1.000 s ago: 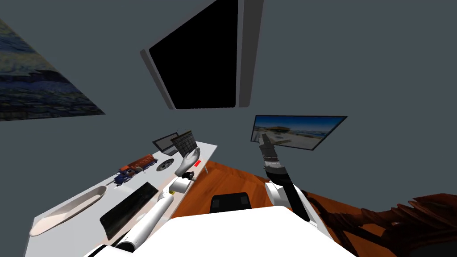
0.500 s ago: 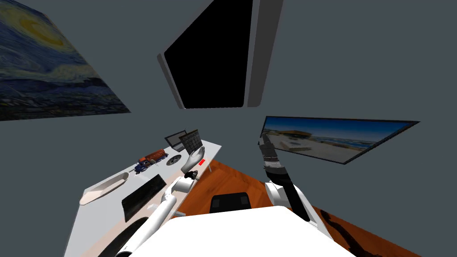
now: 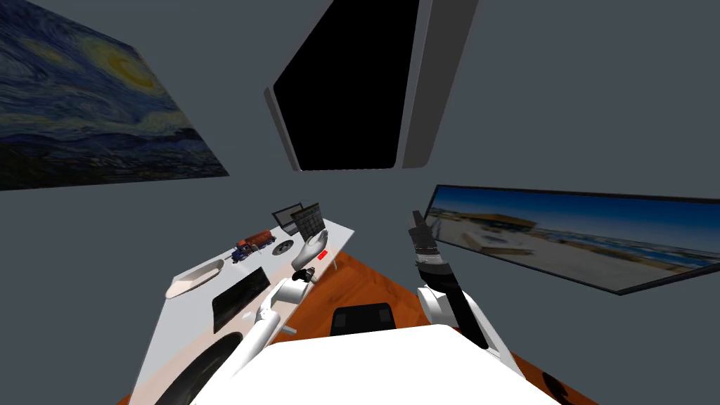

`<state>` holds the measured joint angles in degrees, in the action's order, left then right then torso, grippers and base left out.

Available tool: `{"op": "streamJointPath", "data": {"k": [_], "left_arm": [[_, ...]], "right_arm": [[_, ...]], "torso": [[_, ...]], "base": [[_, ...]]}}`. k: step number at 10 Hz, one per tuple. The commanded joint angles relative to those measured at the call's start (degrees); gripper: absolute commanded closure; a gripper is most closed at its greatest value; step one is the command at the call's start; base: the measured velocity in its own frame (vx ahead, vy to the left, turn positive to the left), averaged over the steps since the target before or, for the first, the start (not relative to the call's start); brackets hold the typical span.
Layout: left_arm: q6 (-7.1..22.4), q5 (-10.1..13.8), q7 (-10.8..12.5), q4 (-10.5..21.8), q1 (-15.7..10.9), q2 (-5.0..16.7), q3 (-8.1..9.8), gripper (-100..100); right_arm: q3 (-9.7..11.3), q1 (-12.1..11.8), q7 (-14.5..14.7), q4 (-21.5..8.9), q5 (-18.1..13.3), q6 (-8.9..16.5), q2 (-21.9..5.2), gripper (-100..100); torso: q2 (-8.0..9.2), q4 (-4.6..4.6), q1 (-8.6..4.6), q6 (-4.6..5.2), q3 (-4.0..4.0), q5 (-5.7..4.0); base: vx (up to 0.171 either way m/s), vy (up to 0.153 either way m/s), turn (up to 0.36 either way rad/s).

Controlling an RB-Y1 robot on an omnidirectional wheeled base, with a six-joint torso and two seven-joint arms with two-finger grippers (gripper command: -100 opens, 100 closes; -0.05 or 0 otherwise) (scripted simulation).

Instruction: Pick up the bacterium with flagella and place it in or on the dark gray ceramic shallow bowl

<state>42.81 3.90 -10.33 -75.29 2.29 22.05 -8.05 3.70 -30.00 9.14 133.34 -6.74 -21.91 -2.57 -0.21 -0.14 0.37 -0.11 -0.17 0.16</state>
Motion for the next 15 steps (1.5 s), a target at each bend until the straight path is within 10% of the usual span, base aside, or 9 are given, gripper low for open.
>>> {"op": "streamJointPath", "data": {"k": [1,2,15], "left_arm": [[0.0,0.0,0.0,0.0,0.0,0.0,0.0,0],[-0.1,1.7,-1.0,-2.2,-1.4,1.0,-0.17,100],[1.3,9.5,-8.3,-17.2,-5.7,9.4,-2.47,100]], "right_arm": [[0.0,0.0,0.0,0.0,0.0,0.0,0.0,0],[0.0,0.0,0.0,0.0,0.0,0.0,0.0,0],[0.0,0.0,0.0,0.0,0.0,0.0,0.0,0]], "torso": [[0.0,0.0,0.0,0.0,0.0,0.0],[0.1,0.02,0.04,-0.01,0.06,0.01],[0.77,0.25,0.19,0.12,0.49,-0.04]], "base": [[0.006,-0.003,-0.013],[-0.058,0.003,0.05],[-0.113,0.057,0.031]]}}
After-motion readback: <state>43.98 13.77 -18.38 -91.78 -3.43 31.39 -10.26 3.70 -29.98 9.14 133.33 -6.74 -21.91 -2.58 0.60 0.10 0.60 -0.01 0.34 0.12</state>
